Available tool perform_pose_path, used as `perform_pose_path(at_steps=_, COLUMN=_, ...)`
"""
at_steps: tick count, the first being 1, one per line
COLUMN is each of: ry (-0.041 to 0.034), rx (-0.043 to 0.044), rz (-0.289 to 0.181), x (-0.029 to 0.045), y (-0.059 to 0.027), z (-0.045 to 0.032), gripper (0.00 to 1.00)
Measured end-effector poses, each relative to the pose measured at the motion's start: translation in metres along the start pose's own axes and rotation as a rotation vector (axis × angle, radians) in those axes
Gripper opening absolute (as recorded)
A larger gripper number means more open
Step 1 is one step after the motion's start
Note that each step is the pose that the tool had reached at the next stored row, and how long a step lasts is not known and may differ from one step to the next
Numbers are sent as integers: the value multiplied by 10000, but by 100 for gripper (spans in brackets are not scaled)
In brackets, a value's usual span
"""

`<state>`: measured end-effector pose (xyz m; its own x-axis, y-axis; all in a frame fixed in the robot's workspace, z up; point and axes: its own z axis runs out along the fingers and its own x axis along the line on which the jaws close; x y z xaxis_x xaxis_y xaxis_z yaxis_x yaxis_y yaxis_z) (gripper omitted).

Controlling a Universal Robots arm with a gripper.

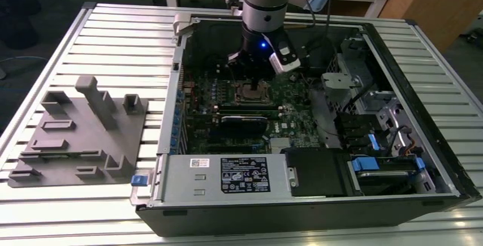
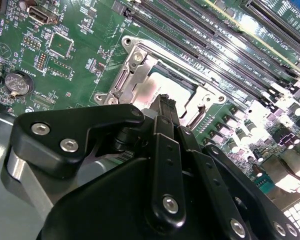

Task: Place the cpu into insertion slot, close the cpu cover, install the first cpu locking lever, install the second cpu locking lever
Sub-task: 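Install the first cpu locking lever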

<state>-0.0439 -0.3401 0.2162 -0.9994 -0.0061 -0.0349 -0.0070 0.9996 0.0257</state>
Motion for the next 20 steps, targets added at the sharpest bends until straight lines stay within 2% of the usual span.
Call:
perform_pose_path(at_steps=6, ry=1, rx=2, rz=0, x=-1, y=0, z=-6, gripper=11)
perform_pose_path(at_steps=10, ry=1, rx=1, rz=0, x=-3, y=1, z=-54, gripper=11)
perform_pose_path(at_steps=20, ry=10, rx=-1, rz=0, x=-10, y=7, z=-269, gripper=11)
